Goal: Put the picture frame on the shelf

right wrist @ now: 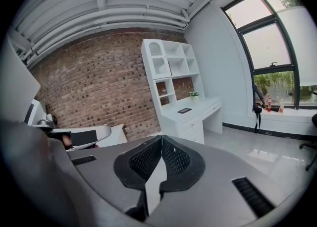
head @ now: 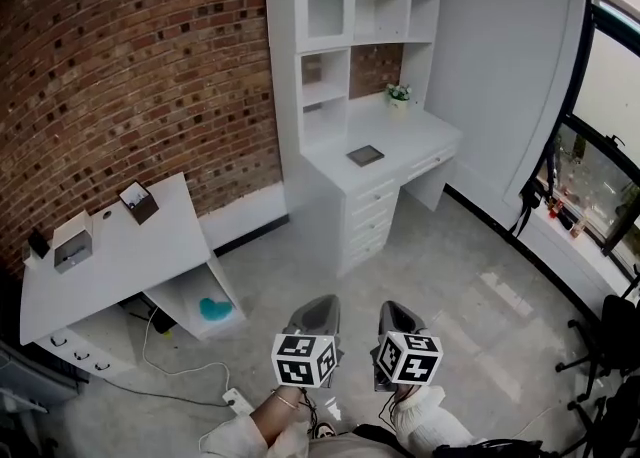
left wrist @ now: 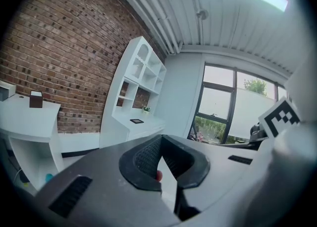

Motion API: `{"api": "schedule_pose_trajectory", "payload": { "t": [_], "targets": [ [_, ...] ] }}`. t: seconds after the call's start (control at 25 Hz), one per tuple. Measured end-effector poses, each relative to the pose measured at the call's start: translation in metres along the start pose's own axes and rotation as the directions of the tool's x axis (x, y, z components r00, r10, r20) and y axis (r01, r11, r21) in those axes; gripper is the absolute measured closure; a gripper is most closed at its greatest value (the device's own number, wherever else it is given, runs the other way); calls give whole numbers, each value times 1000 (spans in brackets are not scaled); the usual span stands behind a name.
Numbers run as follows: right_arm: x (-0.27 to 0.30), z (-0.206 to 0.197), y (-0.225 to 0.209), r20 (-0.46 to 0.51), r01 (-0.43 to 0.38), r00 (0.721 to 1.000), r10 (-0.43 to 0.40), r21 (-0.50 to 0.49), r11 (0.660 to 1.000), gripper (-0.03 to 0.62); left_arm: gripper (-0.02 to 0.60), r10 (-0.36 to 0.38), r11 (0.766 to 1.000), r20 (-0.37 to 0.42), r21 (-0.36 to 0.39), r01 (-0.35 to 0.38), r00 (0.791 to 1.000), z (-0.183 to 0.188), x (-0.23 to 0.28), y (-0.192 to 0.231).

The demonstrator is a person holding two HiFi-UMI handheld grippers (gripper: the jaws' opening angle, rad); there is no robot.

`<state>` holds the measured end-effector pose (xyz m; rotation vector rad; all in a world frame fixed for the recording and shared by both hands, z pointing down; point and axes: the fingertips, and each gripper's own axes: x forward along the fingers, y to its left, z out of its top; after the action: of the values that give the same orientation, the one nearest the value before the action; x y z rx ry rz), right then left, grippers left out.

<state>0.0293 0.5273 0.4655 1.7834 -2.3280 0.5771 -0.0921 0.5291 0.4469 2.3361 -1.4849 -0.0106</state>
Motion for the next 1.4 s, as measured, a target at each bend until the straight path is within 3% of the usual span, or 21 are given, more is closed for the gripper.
{"api": "schedule_pose_trajectory", "payload": {
  "t": [0.2,0.72,1.08,1.4],
  "targets": [
    [4,-15,-3,-42,26,999,-26,9,1000,569,575,-23,1000,-28,13,23,999,-8,0,6],
    [52,-1,-15,-46,40,998,-40,2,999,569,575,-5,1000,-23,-6,5,1000,0,39,34],
    [113,27,-51,-51,30,998,-30,5,1000,569,575,-5,1000,-31,11,5,1000,17,118,39],
    [173,84,-105,-31,15,999,-15,-26,1000,569,575,10,1000,-2,1,-10,1000,50,208,36]
  ]
}}
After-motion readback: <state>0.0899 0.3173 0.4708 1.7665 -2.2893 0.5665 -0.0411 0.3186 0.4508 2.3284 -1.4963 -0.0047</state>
